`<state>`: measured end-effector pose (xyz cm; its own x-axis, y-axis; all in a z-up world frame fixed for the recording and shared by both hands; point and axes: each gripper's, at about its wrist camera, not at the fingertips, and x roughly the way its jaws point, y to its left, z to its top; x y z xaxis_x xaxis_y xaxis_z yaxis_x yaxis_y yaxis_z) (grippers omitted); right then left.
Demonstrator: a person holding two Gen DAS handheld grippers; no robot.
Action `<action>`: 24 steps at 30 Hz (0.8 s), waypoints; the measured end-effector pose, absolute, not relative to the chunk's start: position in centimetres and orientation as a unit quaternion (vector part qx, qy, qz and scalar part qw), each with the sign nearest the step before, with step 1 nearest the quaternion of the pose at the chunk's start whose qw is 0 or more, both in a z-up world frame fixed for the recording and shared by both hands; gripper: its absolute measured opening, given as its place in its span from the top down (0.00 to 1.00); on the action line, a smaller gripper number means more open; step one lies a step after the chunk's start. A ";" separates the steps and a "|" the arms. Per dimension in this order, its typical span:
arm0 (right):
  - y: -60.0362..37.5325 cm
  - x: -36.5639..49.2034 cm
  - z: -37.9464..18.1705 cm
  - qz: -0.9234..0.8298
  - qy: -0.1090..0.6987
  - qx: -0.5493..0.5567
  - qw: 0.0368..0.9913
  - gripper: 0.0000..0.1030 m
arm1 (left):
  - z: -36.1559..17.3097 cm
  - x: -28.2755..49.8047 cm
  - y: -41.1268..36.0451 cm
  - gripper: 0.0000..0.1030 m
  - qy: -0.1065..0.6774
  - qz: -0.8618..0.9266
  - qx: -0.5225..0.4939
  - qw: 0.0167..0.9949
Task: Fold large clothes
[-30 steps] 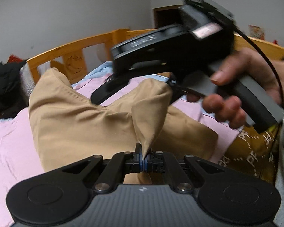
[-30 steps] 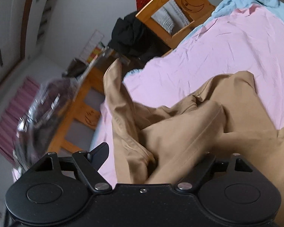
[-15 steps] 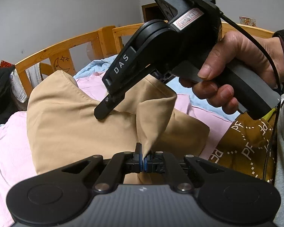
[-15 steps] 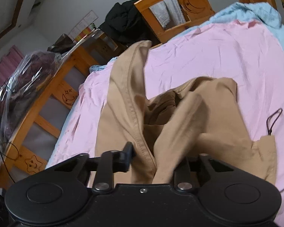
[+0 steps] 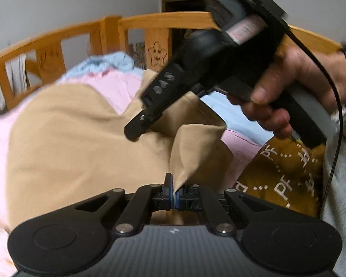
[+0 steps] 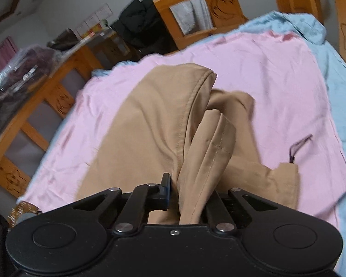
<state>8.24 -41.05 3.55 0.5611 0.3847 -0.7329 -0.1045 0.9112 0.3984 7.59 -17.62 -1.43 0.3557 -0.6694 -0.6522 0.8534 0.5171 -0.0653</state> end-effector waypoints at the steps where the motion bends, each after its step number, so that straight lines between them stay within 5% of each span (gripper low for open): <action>1: -41.0 8.1 3.2 0.139 0.449 0.148 0.870 0.93 | -1.5 7.9 -17.4 0.98 0.333 -0.471 0.128 0.807; 6: -40.6 7.8 2.8 0.144 0.442 0.114 0.878 0.93 | -0.2 8.4 -15.8 0.80 0.355 -0.496 0.088 0.787; 10: -40.3 8.0 3.3 0.151 0.443 0.092 0.879 0.95 | 1.2 8.0 -13.1 0.46 0.350 -0.485 0.053 0.800; 12: -40.2 7.8 4.1 0.157 0.441 0.082 0.880 0.95 | 1.9 8.1 -11.1 0.40 0.346 -0.472 0.015 0.811; 18: -40.6 7.8 5.9 0.157 0.438 0.023 0.885 0.96 | 3.0 10.4 -5.7 0.31 0.344 -0.352 -0.064 0.868; 24: -40.6 8.2 4.5 0.142 0.444 -0.035 0.884 0.96 | 0.7 13.6 -4.7 0.34 0.401 -0.283 -0.068 0.869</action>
